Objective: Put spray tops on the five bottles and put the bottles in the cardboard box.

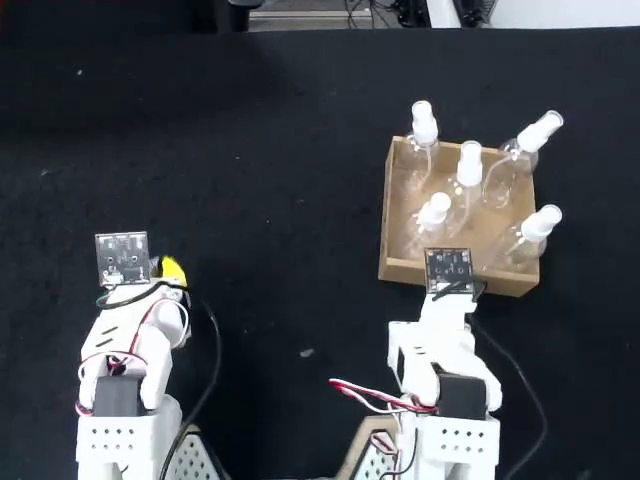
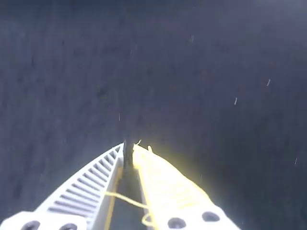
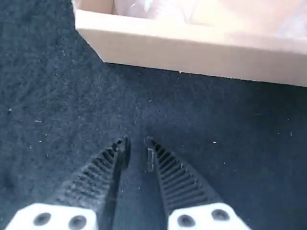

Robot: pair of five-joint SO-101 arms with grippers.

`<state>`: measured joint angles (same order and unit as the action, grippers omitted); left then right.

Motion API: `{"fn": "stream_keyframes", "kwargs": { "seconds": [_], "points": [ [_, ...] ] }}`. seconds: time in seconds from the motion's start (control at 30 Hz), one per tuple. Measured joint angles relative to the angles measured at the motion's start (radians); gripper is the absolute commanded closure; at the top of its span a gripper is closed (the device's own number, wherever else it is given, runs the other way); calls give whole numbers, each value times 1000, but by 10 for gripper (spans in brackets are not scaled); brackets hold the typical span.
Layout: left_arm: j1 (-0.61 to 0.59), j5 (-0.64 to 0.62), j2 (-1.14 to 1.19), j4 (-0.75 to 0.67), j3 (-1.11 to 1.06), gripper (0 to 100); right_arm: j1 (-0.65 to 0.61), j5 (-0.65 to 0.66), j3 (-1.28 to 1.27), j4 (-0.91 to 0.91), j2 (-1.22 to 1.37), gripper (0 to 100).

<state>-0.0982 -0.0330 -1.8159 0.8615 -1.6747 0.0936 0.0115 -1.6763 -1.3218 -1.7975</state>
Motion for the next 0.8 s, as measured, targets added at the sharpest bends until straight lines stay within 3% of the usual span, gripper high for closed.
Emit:
{"fn": "stream_keyframes", "kwargs": {
  "seconds": [0.4, 0.8],
  "points": [
    [0, -2, 0, 373, 0, 970, 0, 0, 0, 0, 0, 987],
    [0, -2, 0, 410, 0, 970, 0, 0, 0, 2, 0, 987]
  ]
}}
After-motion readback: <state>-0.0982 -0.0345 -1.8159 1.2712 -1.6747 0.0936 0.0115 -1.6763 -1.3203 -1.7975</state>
